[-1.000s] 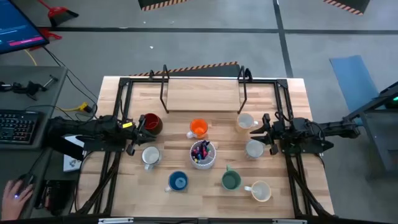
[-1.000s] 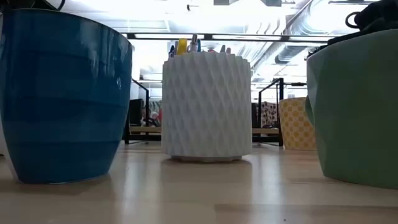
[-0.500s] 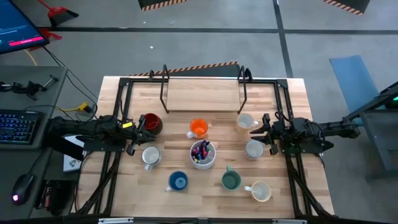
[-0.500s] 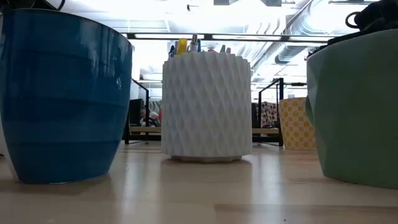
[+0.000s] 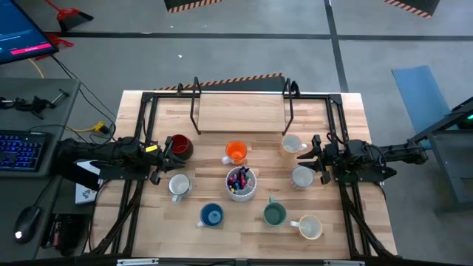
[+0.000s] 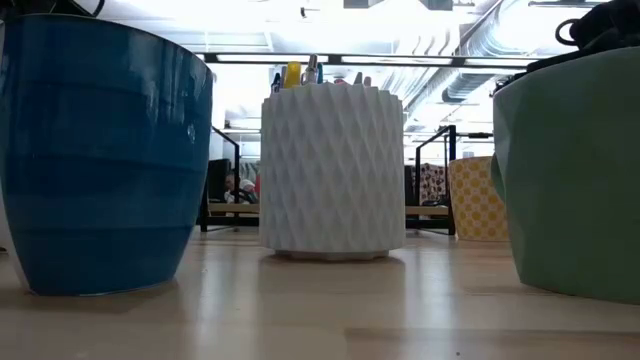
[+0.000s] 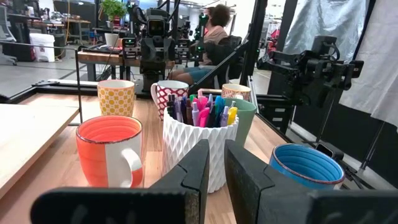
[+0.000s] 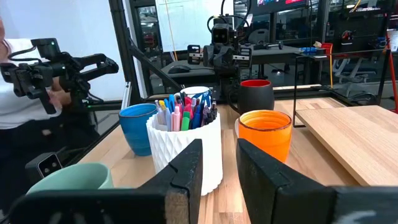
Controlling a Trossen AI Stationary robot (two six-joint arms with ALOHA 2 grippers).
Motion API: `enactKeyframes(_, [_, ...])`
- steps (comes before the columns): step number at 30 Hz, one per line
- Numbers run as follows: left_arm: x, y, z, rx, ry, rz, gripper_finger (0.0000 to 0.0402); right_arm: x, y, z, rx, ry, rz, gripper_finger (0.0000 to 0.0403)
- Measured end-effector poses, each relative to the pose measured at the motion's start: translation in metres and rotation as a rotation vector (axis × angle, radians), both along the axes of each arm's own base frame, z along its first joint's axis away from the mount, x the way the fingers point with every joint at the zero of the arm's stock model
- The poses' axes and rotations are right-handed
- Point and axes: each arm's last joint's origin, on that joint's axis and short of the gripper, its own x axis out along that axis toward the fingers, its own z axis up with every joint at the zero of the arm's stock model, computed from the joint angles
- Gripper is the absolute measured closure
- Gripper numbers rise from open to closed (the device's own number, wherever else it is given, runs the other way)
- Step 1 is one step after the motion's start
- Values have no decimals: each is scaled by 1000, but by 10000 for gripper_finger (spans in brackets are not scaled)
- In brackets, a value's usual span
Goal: Place coffee mugs
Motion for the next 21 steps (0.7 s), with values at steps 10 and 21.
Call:
enactKeyframes(10, [0, 1, 3, -8, -26, 40, 362, 0, 0, 0, 0, 0, 0, 323])
enactKeyframes(21, [0, 1, 5, -85, -37, 46, 362, 0, 0, 0, 0, 0, 0, 323])
